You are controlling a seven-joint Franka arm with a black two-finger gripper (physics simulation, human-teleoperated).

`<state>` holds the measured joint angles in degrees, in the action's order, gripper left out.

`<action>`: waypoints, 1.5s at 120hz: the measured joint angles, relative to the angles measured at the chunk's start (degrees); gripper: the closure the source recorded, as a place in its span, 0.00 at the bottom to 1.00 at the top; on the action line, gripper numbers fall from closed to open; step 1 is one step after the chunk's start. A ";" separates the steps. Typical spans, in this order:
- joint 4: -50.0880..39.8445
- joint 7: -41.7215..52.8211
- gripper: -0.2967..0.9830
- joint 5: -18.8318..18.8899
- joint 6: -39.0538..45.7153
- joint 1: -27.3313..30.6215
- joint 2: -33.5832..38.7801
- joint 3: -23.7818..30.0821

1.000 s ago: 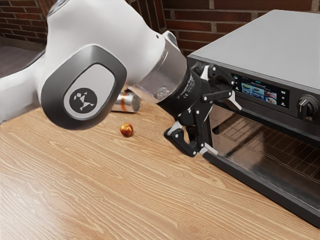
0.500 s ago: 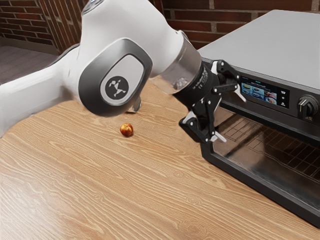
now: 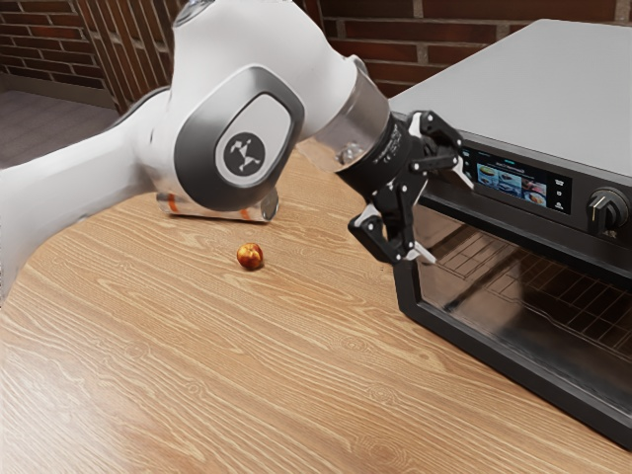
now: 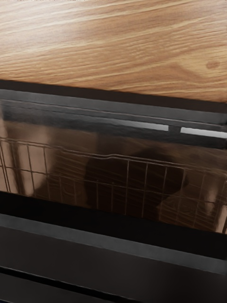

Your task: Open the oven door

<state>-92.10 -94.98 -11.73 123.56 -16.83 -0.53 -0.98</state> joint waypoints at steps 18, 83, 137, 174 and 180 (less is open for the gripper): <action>0.64 3.04 0.23 0.14 -0.04 0.67 -0.81 0.25; 0.05 10.28 0.23 -0.25 0.18 0.05 -2.06 0.50; -7.51 13.34 0.23 -1.10 1.61 1.77 1.17 0.66; -31.33 14.49 0.23 -4.37 7.52 16.76 23.78 9.95; -32.08 14.77 0.23 -4.60 7.85 18.98 25.91 11.52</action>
<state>-124.19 -80.22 -16.33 131.40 2.15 25.37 10.53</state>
